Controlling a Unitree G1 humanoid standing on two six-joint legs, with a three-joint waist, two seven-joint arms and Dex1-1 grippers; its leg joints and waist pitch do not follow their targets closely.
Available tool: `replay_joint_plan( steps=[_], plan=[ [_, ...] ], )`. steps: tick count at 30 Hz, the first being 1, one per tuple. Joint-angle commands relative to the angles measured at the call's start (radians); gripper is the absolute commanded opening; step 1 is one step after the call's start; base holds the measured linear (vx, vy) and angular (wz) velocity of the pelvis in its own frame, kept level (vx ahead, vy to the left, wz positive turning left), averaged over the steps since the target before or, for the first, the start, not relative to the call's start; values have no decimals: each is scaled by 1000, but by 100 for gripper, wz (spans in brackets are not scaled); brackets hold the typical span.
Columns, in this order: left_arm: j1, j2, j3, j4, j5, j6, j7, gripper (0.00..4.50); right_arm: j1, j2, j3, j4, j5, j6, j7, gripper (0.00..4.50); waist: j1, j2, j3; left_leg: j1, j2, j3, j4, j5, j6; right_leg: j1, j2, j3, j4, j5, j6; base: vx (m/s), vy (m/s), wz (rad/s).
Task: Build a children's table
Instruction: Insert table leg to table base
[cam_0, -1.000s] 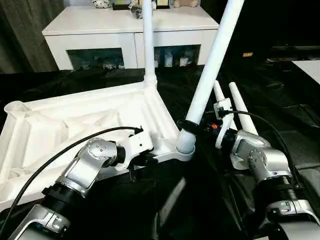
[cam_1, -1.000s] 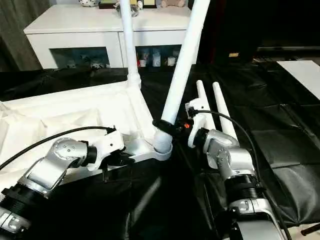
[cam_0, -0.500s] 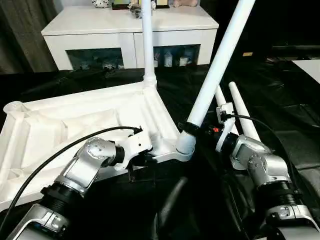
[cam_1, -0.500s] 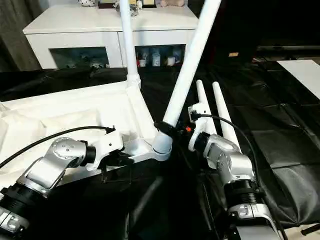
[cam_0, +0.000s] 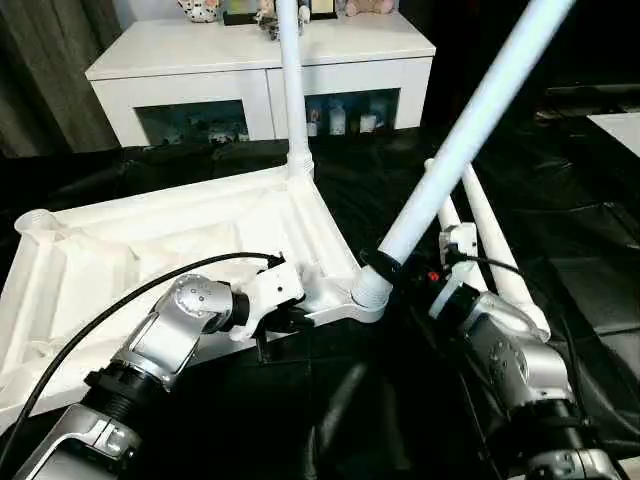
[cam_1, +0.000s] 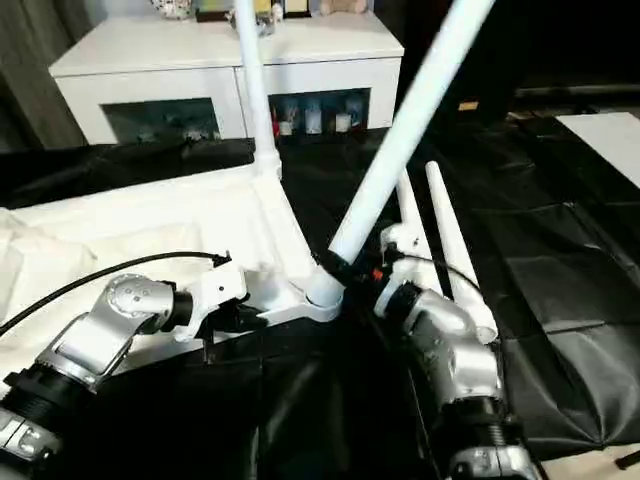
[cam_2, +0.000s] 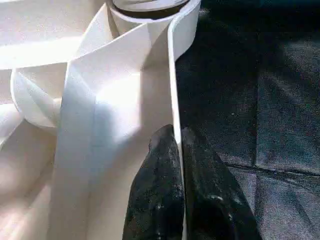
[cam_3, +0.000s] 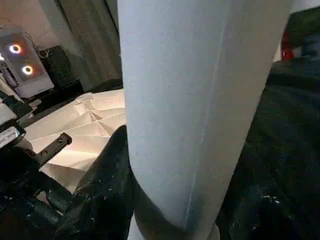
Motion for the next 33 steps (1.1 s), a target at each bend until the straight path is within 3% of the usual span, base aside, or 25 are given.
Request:
replay_joint_plan(
  steps=[1, 2, 3, 4, 7, 8, 9, 11, 12, 13, 15, 16, 17, 20, 21, 23, 26, 27, 33],
  plan=[
    [-22, 28, -6, 31, 34, 2, 8, 0, 46, -14, 33, 22, -73, 6, -28, 184, -1, 8, -45, 18, 79, -46, -95, -419, -36, 19, -96, 52, -97, -352, -187, 0, 0, 0],
    [-24, 31, -11, 33, 37, 0, 1, 0, 59, -26, 62, 3, -97, 5, -19, 184, 0, 13, -46, 18, 78, -46, -94, -413, -33, 19, -97, 52, -95, -346, -188, 0, 0, 0],
    [-24, 31, -11, 33, 37, 0, 1, 0, 59, -26, 62, 3, -97, 5, -19, 184, -1, 10, -45, 16, 78, -45, -94, -410, -29, 19, -96, 52, -97, -349, -186, 0, 0, 0],
    [-26, 32, -14, 36, 39, -2, 0, 0, 70, -50, 107, -22, -128, 9, 2, 184, 0, 9, -46, 15, 78, -45, -94, -389, -20, 22, -97, 53, -97, -357, -182, 0, 0, 0],
    [-27, 30, -16, 38, 41, -3, 0, 0, 73, -65, 132, -36, -145, 21, 16, 184, 3, 11, -47, 15, 78, -43, -93, -366, -13, 21, -96, 54, -98, -362, -176, 0, 0, 0],
    [-28, 26, -20, 39, 45, -4, 3, 0, 71, -92, 174, -66, -164, 59, 46, 184, 3, -5, -48, 14, 78, -41, -92, -352, -3, 22, -97, 55, -98, -366, -177, 0, 0, 0],
    [-28, 24, -22, 38, 46, -4, 4, 0, 70, -101, 187, -77, -168, 75, 57, 184, 6, 2, -46, 12, 79, -41, -92, -336, 2, 23, -97, 55, -98, -369, -174, 0, 0, 0],
    [-27, 22, -23, 36, 46, -2, 5, 0, 67, -110, 199, -87, -170, 86, 70, 184, 6, 0, -47, 13, 79, -41, -92, -335, 5, 21, -98, 55, -100, -387, -169, 0, 0, 0],
    [-26, 20, -24, 33, 45, 0, 8, 0, 60, -119, 210, -99, -164, 107, 85, 184, 5, -14, -47, 12, 80, -41, -93, -331, 10, 22, -99, 56, -100, -391, -168, 0, 0, 0],
    [-25, 20, -25, 31, 45, 0, 9, 0, 51, -126, 223, -107, -163, 126, 99, 184, 6, -9, -47, 13, 80, -42, -92, -328, 10, 21, -99, 56, -99, -393, -168, 0, 0, 0],
    [-21, 19, -26, 26, 44, 2, 13, 0, 36, -138, 240, -115, -159, 160, 122, 184, 6, -18, -47, 14, 81, -42, -94, -327, 8, 20, -96, 55, -97, -389, -169, 0, 0, 0],
    [-19, 18, -26, 23, 43, 3, 16, 0, 28, -146, 249, -118, -156, 180, 134, 184, 6, -15, -47, 15, 82, -42, -94, -332, 5, 18, -97, 55, -99, -391, -168, 0, 0, 0],
    [-15, 17, -26, 18, 41, 6, 20, 0, 14, -159, 265, -115, -159, 203, 155, 184, 5, -25, -48, 17, 83, -41, -94, -339, 1, 18, -97, 55, -99, -389, -168, 0, 0, 0],
    [-10, 14, -26, 11, 41, 10, 23, 0, 6, -171, 277, -112, -160, 226, 172, 184, 8, -26, -50, 18, 84, -40, -94, -339, -6, 17, -97, 57, -97, -359, -174, 0, 0, 0],
    [-4, 11, -25, 3, 39, 14, 27, 0, -20, -178, 287, -74, -180, 234, 180, 184, 7, -32, -50, 19, 84, -39, -94, -337, -7, 16, -97, 57, -95, -342, -179, 0, 0, 0],
    [1, 10, -25, -3, 37, 17, 29, 0, -45, -174, 284, -33, -194, 232, 173, 184, 5, -35, -51, 14, 83, -40, -94, -326, -4, 21, -98, 56, -92, -318, -187, 0, 0, 0],
    [3, 9, -25, -7, 35, 17, 29, 0, -81, -158, 268, 20, -191, 229, 164, 184, 2, -33, -49, 16, 81, -40, -93, -347, -7, 18, -99, 55, -96, -358, -186, 0, 0, 0],
    [4, 9, -25, -8, 35, 17, 30, 0, -92, -156, 267, 35, -191, 230, 162, 184, 1, -39, -47, 16, 81, -40, -94, -362, -11, 17, -98, 55, -100, -389, -178, 0, 0, 0],
    [11, 12, -28, -16, 34, 20, 29, 0, -133, -140, 271, 110, -213, 216, 159, 184, -3, -38, -45, 23, 83, -48, -100, -443, -44, 7, -99, 56, -105, -464, -154, 0, 0, 0]
  ],
)
